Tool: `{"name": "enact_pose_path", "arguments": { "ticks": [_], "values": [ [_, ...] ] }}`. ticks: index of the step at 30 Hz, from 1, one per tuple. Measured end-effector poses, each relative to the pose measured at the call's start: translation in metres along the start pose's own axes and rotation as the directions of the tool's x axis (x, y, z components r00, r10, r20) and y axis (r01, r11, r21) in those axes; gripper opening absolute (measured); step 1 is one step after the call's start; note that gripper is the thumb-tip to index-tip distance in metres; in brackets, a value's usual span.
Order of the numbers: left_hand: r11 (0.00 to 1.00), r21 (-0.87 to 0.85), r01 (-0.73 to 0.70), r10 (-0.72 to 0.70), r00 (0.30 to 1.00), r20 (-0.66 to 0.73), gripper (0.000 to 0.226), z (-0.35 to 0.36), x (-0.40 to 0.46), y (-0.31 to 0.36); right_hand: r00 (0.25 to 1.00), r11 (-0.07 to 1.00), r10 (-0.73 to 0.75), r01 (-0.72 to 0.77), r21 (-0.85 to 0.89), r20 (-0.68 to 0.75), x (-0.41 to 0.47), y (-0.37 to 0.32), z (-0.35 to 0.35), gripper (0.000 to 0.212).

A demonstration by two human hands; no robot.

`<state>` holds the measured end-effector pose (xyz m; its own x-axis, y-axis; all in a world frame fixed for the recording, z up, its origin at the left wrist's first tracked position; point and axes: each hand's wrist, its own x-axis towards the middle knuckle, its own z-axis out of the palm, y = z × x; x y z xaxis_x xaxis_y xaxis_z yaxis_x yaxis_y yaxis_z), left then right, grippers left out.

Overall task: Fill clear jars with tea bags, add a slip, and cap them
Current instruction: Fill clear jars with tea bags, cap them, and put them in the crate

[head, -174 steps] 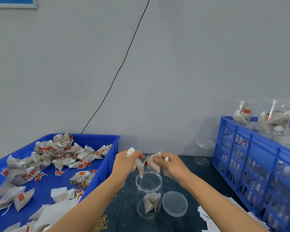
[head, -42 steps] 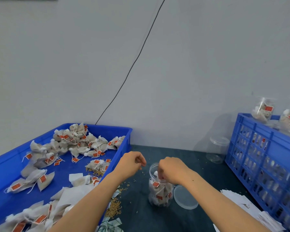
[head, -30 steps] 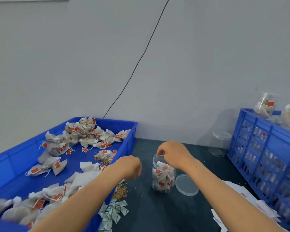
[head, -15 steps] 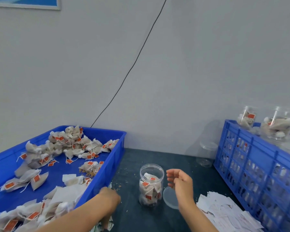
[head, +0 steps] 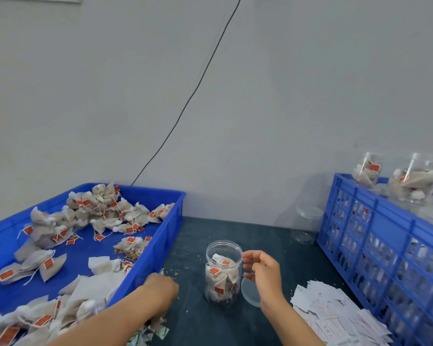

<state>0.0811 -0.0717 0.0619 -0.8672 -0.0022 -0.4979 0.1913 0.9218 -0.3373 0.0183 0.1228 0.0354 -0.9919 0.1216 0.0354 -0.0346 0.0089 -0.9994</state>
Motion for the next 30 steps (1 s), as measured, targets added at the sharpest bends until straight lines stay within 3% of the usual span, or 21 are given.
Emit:
{"name": "enact_pose_path", "arguments": {
  "ticks": [13, 23, 26, 30],
  "values": [
    [0.987, -0.122, 0.102, -0.116, 0.986, -0.121, 0.034, 0.013, 0.011, -0.004, 1.0, 0.999, 0.022, -0.022, -0.024, -0.006, -0.009, -0.003, -0.002, 0.043],
    [0.965, -0.245, 0.098, -0.145, 0.973, -0.181, 0.012, 0.013, 0.014, -0.004, 0.998, 0.996, 0.053, -0.052, -0.073, 0.013, -0.013, -0.002, -0.008, 0.042],
    [0.919, -0.383, 0.097, -0.213, 0.938, -0.273, 0.008, 0.002, 0.014, -0.013, 0.998, 0.996, 0.063, -0.061, -0.07, 0.022, -0.011, -0.002, -0.012, 0.042],
    [0.851, -0.522, 0.064, -0.336, 0.83, -0.445, 0.009, -0.025, 0.011, -0.025, 0.997, 0.996, 0.072, -0.071, -0.053, 0.018, -0.006, -0.003, -0.015, 0.041]
  ]
}}
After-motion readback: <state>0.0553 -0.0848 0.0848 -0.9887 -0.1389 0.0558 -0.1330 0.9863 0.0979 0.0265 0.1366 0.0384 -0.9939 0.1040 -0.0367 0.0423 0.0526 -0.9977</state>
